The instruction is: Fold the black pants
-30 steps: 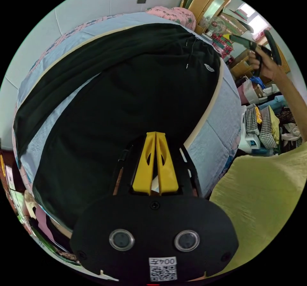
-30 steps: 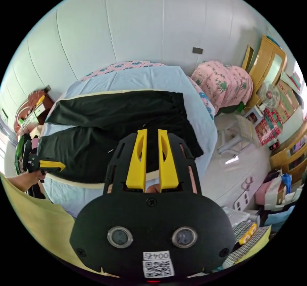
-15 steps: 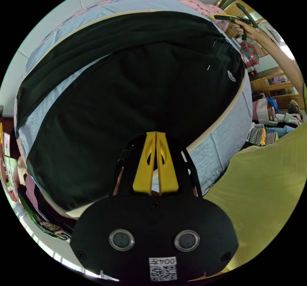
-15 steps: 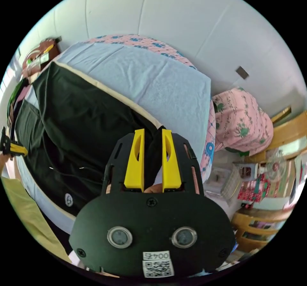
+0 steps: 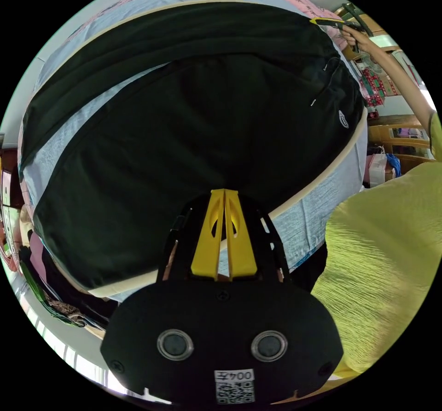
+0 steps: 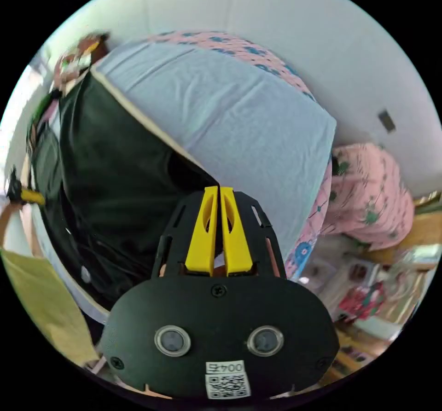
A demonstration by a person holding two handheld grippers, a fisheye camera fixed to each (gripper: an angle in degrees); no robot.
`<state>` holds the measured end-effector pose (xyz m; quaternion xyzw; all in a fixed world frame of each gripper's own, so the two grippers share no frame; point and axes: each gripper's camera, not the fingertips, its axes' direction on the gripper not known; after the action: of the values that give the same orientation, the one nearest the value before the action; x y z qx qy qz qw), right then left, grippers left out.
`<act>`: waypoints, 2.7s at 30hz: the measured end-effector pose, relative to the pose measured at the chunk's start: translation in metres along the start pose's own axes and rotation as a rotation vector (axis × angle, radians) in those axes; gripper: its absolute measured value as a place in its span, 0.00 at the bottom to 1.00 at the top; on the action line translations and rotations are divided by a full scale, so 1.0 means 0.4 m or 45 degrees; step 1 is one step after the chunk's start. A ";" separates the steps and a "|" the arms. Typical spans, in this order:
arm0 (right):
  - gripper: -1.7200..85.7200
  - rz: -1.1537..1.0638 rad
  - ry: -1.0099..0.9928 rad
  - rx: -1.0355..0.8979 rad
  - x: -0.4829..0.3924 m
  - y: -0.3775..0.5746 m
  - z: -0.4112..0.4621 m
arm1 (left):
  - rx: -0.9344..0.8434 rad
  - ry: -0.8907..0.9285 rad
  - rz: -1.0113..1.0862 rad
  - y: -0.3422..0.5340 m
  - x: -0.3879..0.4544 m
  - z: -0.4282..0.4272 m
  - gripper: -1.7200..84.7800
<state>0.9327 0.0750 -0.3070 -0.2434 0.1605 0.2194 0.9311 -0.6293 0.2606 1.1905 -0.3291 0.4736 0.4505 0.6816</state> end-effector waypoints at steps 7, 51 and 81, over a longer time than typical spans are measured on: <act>0.08 0.559 -0.408 -0.037 0.209 0.025 0.051 | -0.007 -0.002 -0.022 -0.012 0.026 0.001 0.02; 0.08 0.135 -0.416 0.083 -0.357 0.491 -0.078 | 0.057 -0.001 -0.031 0.199 -0.071 -0.113 0.02; 0.03 0.101 -0.002 -0.686 -0.708 0.110 0.308 | 0.912 1.059 -1.514 1.491 -1.442 -0.036 0.17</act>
<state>0.6935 0.0807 -0.1066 -0.4757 0.1049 0.2909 0.8235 -1.2704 0.2990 1.7161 -0.4283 0.5497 -0.3256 0.6390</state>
